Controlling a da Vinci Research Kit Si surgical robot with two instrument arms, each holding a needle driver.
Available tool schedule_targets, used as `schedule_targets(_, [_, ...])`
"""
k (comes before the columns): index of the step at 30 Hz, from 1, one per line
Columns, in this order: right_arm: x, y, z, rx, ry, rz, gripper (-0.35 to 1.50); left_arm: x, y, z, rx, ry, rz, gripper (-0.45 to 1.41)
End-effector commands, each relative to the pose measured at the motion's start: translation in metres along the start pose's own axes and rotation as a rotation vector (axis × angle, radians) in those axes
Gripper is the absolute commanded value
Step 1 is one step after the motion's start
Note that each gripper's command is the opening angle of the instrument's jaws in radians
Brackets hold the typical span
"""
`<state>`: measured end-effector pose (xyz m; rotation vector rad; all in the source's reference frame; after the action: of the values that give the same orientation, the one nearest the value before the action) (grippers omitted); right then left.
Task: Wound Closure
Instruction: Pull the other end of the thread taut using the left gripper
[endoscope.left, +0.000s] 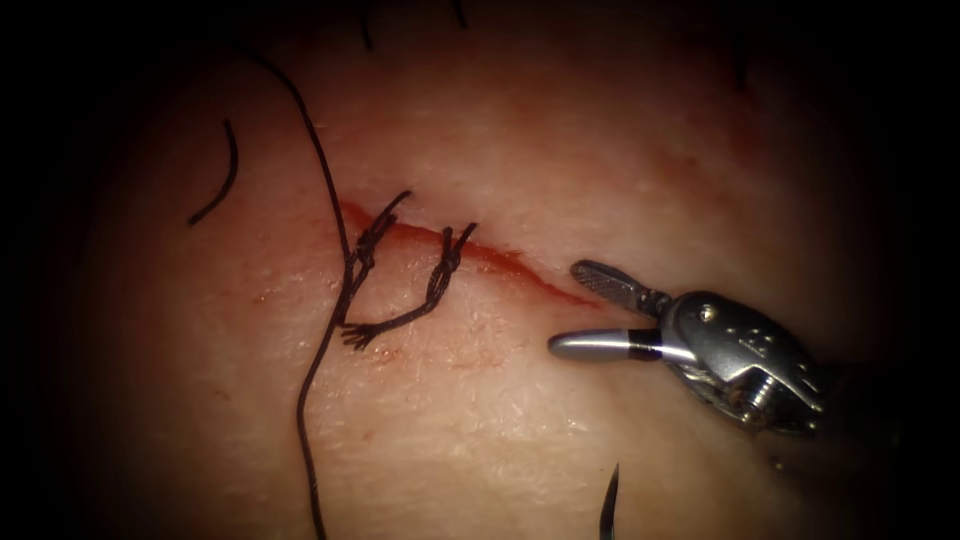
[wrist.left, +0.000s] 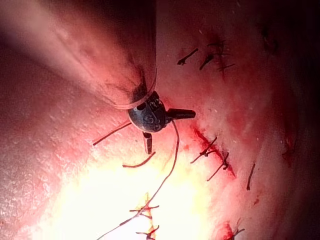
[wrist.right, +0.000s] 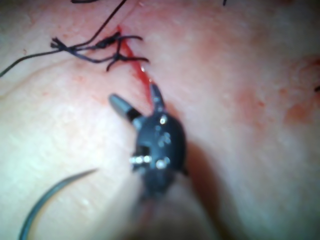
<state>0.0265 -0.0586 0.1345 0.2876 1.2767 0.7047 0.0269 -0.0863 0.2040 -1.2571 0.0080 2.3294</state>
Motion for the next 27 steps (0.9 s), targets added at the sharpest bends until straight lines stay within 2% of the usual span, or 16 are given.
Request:
schedule_targets(1, [-0.0005, -0.0001, 0.0008, 0.002, 0.001, 0.000, 1.33, 0.0001, 0.0013, 0.0009, -0.020, 0.011, 0.000, 1.28])
schedule_targets(8, [-0.0003, -0.0002, 0.0007, -0.001, 0.001, -0.009, 1.36, 0.0033, 0.0107, 0.0054, -0.091, 0.083, 0.021, 1.23])
schedule_targets(12, [0.0009, -0.0007, 0.0008, -0.004, 0.000, -0.034, 1.36, 0.0020, 0.0185, 0.0108, -0.112, 0.082, 0.058, 1.18])
schedule_targets(19, [0.0023, -0.0019, 0.0014, -0.006, -0.003, -0.071, 1.36, -0.0012, 0.0230, 0.0155, -0.094, 0.084, 0.104, 1.16])
schedule_targets(23, [0.0027, -0.0021, 0.0017, -0.010, -0.003, -0.079, 1.36, -0.0023, 0.0240, 0.0167, -0.096, 0.088, 0.099, 1.04])
schedule_targets(27, [0.0027, -0.0020, 0.0019, -0.013, -0.003, -0.085, 1.36, -0.0028, 0.0251, 0.0174, -0.120, 0.083, 0.062, 1.01])
